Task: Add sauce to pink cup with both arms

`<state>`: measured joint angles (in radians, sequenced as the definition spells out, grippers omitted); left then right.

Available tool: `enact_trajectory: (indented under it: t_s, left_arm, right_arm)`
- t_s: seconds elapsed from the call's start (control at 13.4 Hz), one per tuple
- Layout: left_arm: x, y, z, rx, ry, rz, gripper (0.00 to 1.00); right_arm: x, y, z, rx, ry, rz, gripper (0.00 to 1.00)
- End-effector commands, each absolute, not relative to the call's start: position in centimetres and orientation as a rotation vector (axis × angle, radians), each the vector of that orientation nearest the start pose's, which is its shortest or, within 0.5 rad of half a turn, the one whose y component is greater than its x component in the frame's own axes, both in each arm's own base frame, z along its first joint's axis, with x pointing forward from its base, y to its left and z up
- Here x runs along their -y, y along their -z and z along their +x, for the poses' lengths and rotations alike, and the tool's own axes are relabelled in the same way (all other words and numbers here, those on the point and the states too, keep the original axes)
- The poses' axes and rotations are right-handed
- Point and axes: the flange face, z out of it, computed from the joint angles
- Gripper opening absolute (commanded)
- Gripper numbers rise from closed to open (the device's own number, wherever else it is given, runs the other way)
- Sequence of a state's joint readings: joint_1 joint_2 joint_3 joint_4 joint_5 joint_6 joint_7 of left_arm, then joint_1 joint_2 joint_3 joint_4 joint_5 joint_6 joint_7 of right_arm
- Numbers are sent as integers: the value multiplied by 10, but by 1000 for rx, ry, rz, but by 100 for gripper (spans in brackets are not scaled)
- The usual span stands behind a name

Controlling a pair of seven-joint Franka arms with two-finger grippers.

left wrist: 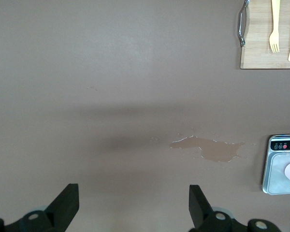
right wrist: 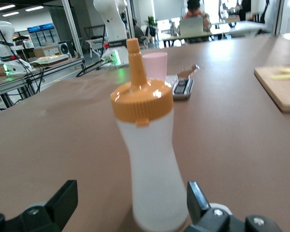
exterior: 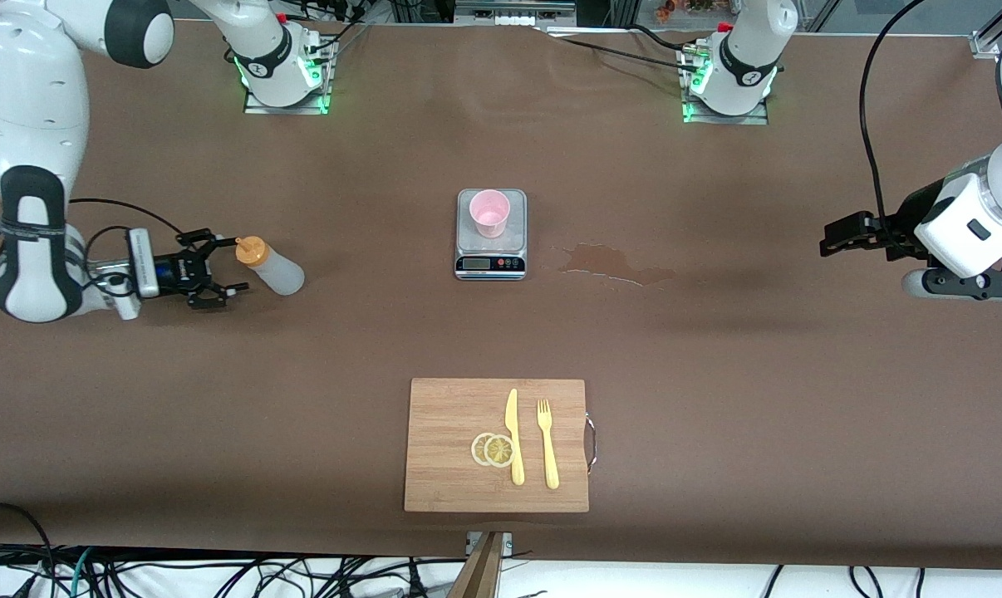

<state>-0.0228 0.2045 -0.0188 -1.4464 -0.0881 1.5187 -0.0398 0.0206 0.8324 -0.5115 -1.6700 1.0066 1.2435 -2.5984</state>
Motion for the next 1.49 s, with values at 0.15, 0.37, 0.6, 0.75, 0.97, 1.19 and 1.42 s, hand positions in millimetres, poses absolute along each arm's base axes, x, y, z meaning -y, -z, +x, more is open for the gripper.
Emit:
enact_trajectory:
  t_s: [0.15,0.37,0.6,0.75,0.97,1.19,1.42]
  left_arm:
    - [34,-565,608,3,-218,-3214,100]
    - [34,-565,608,3,-218,-3214,100]
    - [35,-565,608,0,-218,-3214,100]
    - [35,-565,608,0,-218,-3214,100]
    - [35,-565,608,0,-218,-3213,100]
    - [37,-565,608,-7,-218,-3211,100]
    - [37,-565,608,-7,-218,-3213,100]
  right_arm:
    - [189,-236,578,1415,397,-1511,100]
    - [185,-287,596,1256,239,-1660,100]
    - [175,-346,614,1057,75,-1852,100]
    - [154,-387,627,944,-39,-1981,100]
    - [116,-453,637,790,-214,-2201,100]
    - [82,-514,625,667,-368,-2453,100]
    - [51,-550,608,535,-483,-2706,100]
